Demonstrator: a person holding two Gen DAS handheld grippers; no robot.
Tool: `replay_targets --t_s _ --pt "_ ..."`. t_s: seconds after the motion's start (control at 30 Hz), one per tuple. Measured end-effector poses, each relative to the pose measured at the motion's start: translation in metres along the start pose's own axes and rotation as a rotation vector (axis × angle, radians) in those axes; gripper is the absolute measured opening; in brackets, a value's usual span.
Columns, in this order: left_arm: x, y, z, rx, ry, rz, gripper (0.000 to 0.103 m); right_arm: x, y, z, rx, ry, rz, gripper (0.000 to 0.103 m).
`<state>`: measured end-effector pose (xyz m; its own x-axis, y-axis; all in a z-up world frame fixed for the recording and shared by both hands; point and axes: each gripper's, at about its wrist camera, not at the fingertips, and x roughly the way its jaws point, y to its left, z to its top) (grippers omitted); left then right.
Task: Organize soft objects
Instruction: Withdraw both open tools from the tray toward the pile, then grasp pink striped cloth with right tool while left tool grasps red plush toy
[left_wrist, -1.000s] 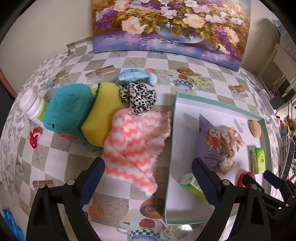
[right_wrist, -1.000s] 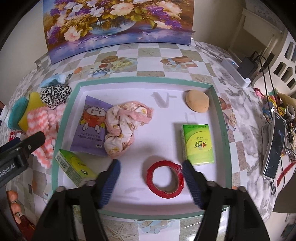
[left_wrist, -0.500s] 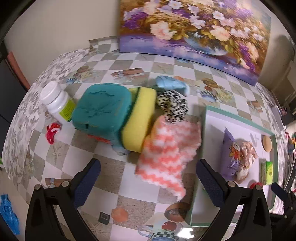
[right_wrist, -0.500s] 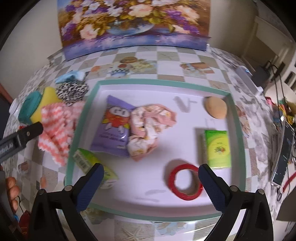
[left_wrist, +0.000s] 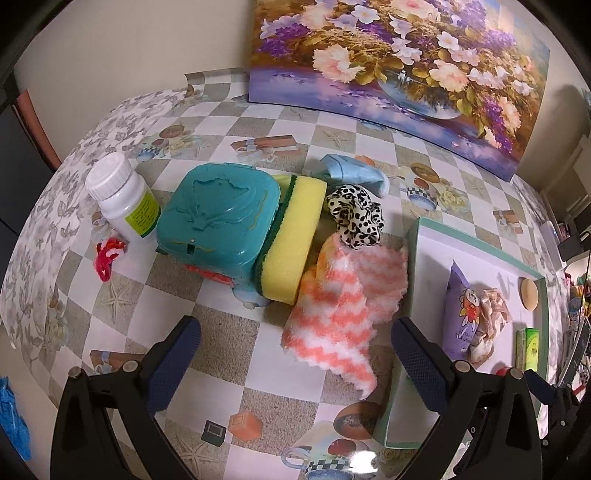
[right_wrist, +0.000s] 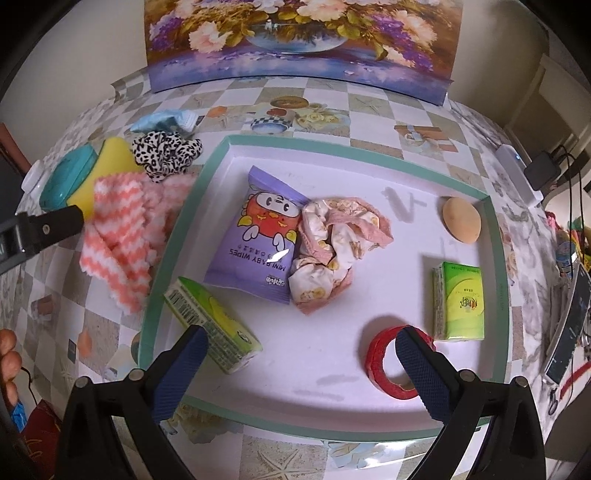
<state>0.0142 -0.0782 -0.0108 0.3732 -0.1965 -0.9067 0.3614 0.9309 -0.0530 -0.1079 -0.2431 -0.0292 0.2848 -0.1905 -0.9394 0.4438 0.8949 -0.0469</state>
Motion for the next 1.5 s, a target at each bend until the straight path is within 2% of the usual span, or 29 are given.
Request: replay_targets --t_s 0.3,0.67,0.83,0.93,1.2,1.27,1.37,1.5 --pt "0.0 0.0 0.0 0.002 0.003 0.004 0.102 0.0 -0.015 0.004 0.049 -0.02 -0.058 0.103" --pt "0.001 -0.001 -0.002 0.01 0.009 0.009 0.102 0.008 -0.02 0.013 0.072 -0.042 -0.085 0.103" --pt "0.002 -0.001 -0.002 0.01 0.011 0.009 0.102 0.02 -0.014 0.015 0.033 -0.007 -0.118 0.103" --pt "0.002 0.002 -0.001 0.003 0.012 0.007 0.102 0.021 -0.009 0.013 0.004 -0.005 -0.109 0.103" --pt "0.002 0.013 0.003 -0.031 0.007 0.013 0.102 0.004 -0.001 0.014 -0.021 -0.07 -0.112 0.103" --pt "0.001 0.017 0.004 -0.04 0.005 0.009 0.102 -0.006 0.001 0.016 -0.024 -0.116 -0.106 0.103" --pt "0.0 0.028 0.007 -0.062 0.002 -0.006 0.102 -0.02 0.007 0.02 -0.022 -0.178 -0.07 0.103" --pt "-0.005 0.055 0.014 -0.082 -0.026 -0.026 0.102 -0.031 0.021 0.025 -0.027 -0.216 -0.032 0.103"
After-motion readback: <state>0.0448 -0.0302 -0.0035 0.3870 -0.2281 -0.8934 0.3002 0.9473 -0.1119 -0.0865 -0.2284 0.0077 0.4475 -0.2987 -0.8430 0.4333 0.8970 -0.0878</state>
